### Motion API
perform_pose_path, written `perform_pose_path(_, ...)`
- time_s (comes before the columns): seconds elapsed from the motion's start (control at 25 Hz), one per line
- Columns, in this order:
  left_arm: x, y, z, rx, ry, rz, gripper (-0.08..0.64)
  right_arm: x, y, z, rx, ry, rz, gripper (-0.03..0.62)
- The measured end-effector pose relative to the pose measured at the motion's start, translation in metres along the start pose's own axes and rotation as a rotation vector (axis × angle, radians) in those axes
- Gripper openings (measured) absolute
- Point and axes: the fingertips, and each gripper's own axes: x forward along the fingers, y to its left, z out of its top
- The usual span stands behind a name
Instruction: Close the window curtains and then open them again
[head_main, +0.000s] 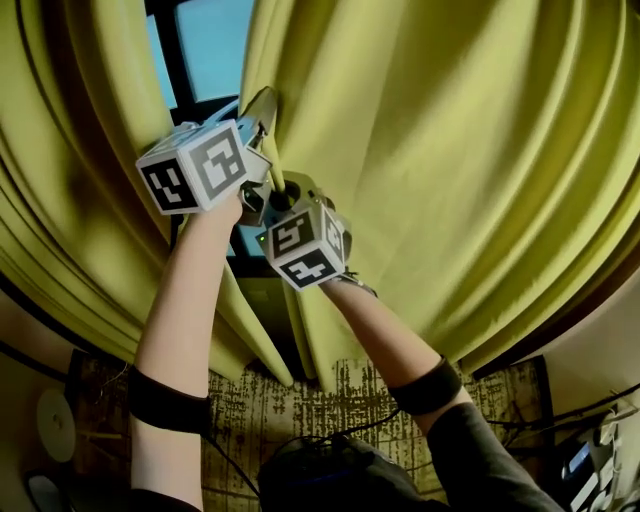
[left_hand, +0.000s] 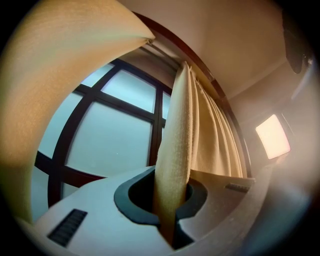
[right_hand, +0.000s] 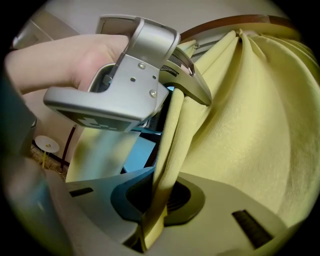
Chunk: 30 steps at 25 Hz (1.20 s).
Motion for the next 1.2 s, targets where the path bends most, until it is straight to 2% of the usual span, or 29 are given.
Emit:
perform_pose_path(0.12,-0.01,0.007,0.0,-0.002,0.001,0.012,0.005,0.004,0.012,0.0,0.003,-0.002,0.016,0.034)
perform_pose_path(0.28,-0.02,0.012,0.002,0.012,0.002,-0.007,0.005,0.008,0.024,0.004,0.004,-0.012,-0.008,0.032)
perform_pose_path(0.56,-0.044,0.02,0.027,0.031,-0.013,-0.046,0.005,0.013,0.046,0.038,-0.007,-0.034,-0.064,0.032)
perform_pose_path(0.8,-0.074,0.055,0.047,0.019,-0.021,-0.049,0.005,0.041,0.084,0.063,-0.014,-0.013,-0.044,0.032)
perform_pose_path(1.2,-0.12,0.139,0.052,-0.018,-0.031,-0.015,0.005,0.105,0.149,0.076,-0.033,0.016,0.001,0.032)
